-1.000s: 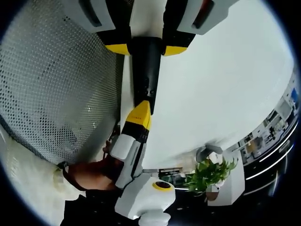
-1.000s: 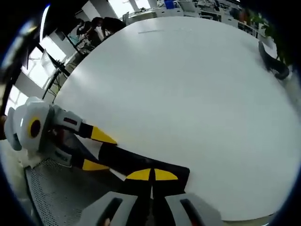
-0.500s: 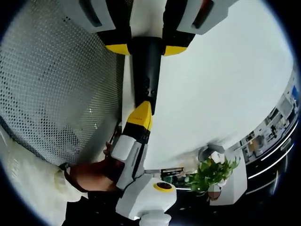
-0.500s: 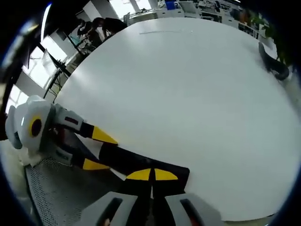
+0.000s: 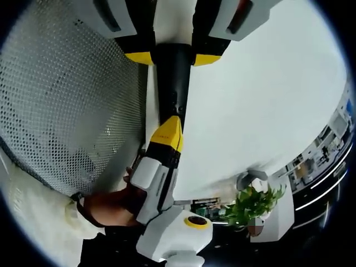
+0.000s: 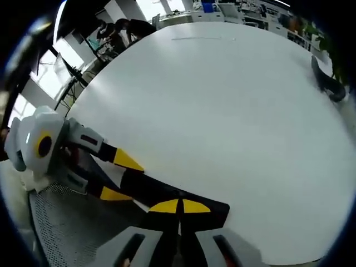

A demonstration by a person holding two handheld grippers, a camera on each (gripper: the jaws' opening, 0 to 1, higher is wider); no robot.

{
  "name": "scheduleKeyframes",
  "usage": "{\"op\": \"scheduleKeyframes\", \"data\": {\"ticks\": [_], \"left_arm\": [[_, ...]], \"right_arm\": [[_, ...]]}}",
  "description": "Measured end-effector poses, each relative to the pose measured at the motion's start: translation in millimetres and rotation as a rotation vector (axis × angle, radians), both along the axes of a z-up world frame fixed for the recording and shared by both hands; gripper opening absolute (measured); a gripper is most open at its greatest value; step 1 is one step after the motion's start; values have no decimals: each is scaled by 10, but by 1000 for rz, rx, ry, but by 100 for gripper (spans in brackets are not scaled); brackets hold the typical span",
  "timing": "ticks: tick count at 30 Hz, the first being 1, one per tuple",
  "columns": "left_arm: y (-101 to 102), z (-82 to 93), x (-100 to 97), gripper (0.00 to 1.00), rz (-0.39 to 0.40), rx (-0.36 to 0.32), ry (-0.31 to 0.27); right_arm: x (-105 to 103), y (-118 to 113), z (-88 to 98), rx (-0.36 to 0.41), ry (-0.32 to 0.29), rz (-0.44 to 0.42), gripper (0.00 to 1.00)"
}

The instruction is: Press the specified remote control buttons in sequence, fully releasing each button before pressing the next.

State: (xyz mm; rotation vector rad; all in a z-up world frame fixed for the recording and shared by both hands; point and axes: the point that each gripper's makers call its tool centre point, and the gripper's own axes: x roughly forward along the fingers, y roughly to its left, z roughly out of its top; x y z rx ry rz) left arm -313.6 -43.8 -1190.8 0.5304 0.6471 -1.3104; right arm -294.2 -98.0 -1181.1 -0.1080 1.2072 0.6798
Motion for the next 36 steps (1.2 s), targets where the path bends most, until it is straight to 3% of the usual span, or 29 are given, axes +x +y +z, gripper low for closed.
{"op": "scheduleKeyframes", "data": {"ticks": [11, 15, 19, 25, 27, 32, 36], "left_arm": [[-25, 3, -20, 24, -4, 26, 8], [-39, 3, -32, 24, -10, 24, 4], [-34, 5, -38, 24, -4, 20, 7], [-32, 9, -45, 24, 5, 9, 6], [-35, 12, -42, 24, 7, 7, 6], [-30, 9, -46, 24, 11, 1, 6], [-30, 9, -44, 24, 12, -1, 6]], "right_arm": [[32, 103, 24, 39, -27, 32, 0], [54, 120, 30, 3, -75, 81, 0], [2, 146, -20, -19, -55, 117, 0], [10, 128, -18, -35, -75, 139, 0], [17, 128, -23, -30, -38, 161, 0], [14, 128, -41, -63, 185, 211, 0], [23, 131, -65, -94, 310, 229, 0]]}}
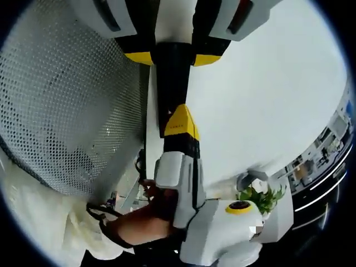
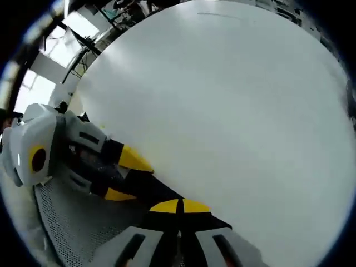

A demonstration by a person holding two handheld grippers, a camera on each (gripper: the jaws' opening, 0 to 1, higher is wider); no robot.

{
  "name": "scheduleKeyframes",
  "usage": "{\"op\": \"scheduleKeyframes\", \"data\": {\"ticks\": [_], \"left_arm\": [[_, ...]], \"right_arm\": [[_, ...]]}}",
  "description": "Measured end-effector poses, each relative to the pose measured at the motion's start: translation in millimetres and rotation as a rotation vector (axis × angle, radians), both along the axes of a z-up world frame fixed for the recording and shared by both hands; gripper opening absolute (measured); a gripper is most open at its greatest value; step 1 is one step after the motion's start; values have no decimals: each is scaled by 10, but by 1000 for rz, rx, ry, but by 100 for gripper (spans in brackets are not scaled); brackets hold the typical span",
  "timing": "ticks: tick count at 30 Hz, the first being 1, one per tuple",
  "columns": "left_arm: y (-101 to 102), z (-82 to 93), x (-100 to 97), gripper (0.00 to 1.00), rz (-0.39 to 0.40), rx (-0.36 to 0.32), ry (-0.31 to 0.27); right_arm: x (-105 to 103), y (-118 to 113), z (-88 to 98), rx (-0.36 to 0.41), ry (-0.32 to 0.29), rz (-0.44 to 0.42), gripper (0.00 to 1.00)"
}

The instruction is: Press the specified remote control buttons in sequence, fully releasing each button before pressing the next.

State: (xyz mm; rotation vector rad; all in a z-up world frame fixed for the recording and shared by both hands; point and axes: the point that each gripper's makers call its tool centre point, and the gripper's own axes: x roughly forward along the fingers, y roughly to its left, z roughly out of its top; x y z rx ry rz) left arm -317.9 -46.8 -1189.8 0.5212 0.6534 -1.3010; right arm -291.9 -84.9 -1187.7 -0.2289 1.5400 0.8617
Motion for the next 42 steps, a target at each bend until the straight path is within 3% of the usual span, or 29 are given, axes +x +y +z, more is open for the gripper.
{"op": "scheduleKeyframes", "data": {"ticks": [5, 9, 14, 18, 20, 23, 27, 31, 36, 39, 42], "left_arm": [[1, -6, 5, 24, -3, -3, 2], [1, -5, 5, 24, 0, -7, 3], [-2, -8, 6, 24, -2, -7, 0], [-4, -8, 4, 24, -6, -10, -3], [-10, -12, 11, 24, -8, -13, -5], [-11, -10, 16, 24, -9, -13, -6], [-13, -6, 20, 24, -9, -12, -5], [-3, -1, 53, 24, 6, -10, -5], [0, -3, 65, 25, 5, -11, -9], [5, -5, 76, 25, 12, -15, -9], [6, -4, 79, 25, 13, -20, -10]], "right_arm": [[10, -3, -16, -29, 140, -41, 0], [24, -18, -26, 5, 172, -86, 0], [11, -19, 3, 90, 68, -185, 0], [19, -44, 6, 121, 61, -226, 0], [33, -36, 10, 143, 77, -290, 0], [84, 39, 117, 276, 102, -432, 0], [106, 31, 218, 380, 110, -522, 0], [54, 6, 268, 404, 41, -486, 0], [8, 76, 236, 444, 65, -500, 0], [-82, 37, 138, 387, 98, -508, 0], [-45, -4, 131, 372, 75, -509, 0]]}}
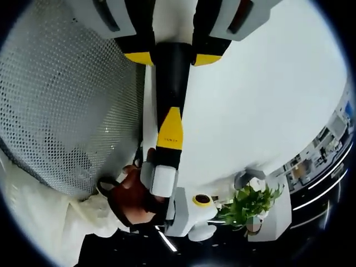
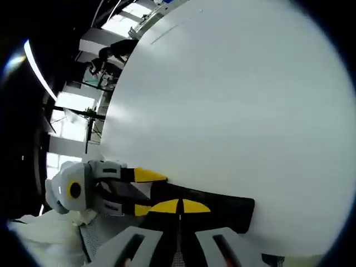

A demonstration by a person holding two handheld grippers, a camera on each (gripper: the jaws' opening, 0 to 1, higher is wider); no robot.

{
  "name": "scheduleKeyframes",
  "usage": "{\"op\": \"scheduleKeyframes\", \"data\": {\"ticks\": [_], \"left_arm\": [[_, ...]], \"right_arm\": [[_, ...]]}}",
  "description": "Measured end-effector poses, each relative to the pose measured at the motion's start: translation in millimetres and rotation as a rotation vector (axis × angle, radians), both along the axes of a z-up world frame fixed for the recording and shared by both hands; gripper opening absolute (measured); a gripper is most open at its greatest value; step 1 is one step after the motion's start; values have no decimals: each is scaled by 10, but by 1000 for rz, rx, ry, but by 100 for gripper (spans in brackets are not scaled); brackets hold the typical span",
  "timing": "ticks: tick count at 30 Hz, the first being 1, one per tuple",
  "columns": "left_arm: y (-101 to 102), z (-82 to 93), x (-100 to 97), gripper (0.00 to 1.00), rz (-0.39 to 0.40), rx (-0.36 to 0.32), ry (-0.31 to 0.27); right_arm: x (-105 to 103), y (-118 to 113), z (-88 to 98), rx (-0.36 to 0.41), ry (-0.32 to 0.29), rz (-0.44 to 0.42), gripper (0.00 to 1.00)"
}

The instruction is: Press the specified remote control buttons in sequence, fully releasing each button before pressing the next.

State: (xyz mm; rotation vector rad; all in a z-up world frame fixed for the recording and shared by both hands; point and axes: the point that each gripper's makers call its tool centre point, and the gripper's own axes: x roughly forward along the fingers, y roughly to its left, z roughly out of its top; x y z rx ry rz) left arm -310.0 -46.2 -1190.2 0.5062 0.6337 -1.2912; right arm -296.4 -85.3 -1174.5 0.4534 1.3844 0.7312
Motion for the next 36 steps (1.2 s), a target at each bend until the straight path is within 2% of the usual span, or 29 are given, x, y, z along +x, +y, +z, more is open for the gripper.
{"op": "scheduleKeyframes", "data": {"ticks": [3, 11, 14, 23, 27, 33, 36], "left_arm": [[2, 0, 1, 25, 4, -1, 0], [4, -1, -4, 25, 8, 0, -3], [6, 0, -8, 25, 6, 1, -5], [14, -9, -20, 25, 8, 5, 2], [58, -18, -32, 25, 16, 16, 11], [45, -27, -22, 24, 18, 27, 15], [36, -28, -19, 24, 16, 32, 17]], "right_arm": [[-35, 0, 33, 30, 30, -24, 0], [-93, 30, -59, -37, 8, 41, 0], [-77, 47, -48, -29, -5, 51, 0], [-45, -11, -63, -2, 29, -20, 0], [-46, -9, -60, -45, -36, 25, 0], [-60, -22, -63, -75, -85, 46, 0], [-60, -26, -69, -71, -74, 35, 0]]}}
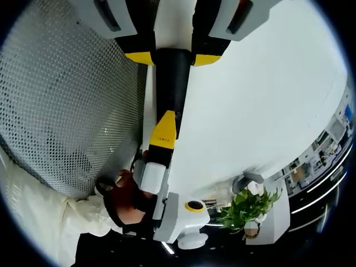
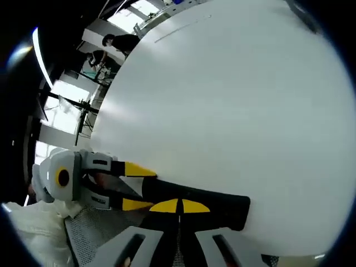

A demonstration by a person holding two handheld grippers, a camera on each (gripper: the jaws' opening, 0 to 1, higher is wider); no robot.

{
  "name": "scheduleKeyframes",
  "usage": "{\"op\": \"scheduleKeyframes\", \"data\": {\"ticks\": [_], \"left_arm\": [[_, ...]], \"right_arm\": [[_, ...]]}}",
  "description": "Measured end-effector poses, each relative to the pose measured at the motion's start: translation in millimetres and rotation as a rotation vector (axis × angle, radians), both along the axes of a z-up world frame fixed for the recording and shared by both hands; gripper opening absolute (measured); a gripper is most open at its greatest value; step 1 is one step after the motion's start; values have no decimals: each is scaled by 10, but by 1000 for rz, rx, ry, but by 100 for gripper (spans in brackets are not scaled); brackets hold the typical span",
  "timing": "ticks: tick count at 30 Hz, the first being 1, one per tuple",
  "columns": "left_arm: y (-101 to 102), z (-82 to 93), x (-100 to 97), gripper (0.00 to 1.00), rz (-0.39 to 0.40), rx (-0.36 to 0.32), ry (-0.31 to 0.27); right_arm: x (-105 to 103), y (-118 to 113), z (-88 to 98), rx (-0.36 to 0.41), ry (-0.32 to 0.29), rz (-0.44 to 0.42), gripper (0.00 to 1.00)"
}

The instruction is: Press the specified remote control buttons in sequence, fully releasing each button before pressing the next.

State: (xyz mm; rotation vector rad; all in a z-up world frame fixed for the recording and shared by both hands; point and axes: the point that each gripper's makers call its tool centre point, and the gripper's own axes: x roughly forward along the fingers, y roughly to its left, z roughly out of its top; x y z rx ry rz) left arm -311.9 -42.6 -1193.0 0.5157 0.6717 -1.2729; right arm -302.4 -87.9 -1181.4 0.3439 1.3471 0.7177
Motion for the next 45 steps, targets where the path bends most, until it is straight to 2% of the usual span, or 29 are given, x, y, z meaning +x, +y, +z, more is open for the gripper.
{"op": "scheduleKeyframes", "data": {"ticks": [3, 6, 9, 11, 14, 18, 23, 26, 28, 33, 40, 45], "left_arm": [[-2, 2, 0, 24, -2, -2, 0], [-5, 2, 5, 24, -7, -10, -3], [-6, 9, 11, 24, -8, -16, -3], [-8, 14, 11, 24, -7, -16, -4], [-10, 19, 13, 25, -4, -15, -5], [-9, 18, 16, 25, -1, -20, -6], [-7, 24, 19, 25, 2, -20, -8], [-7, 28, 18, 25, 1, -21, -8], [-7, 28, 21, 25, 3, -22, -8], [-4, 35, 21, 25, 4, -24, -8], [1, 39, 21, 25, 5, -25, -6], [0, 36, 19, 25, 8, -29, -5]], "right_arm": [[1, 3, 4, 2, -2, 2, 0], [-10, 15, 27, -24, -46, 80, 0], [-35, -8, 27, -49, -49, 85, 0], [7, -35, 47, -49, -56, 54, 0], [-32, -36, 55, -44, -29, 53, 0], [-102, -40, 23, -74, -4, 75, 0], [-68, -71, 9, -96, -29, 83, 0], [-118, -53, -9, -84, 11, 89, 0], [-109, -48, 0, -96, -11, 106, 0], [-96, -61, -13, -91, -1, 95, 0], [-94, -56, -33, -127, -16, 117, 0], [-74, -63, -52, -116, 38, 73, 0]]}}
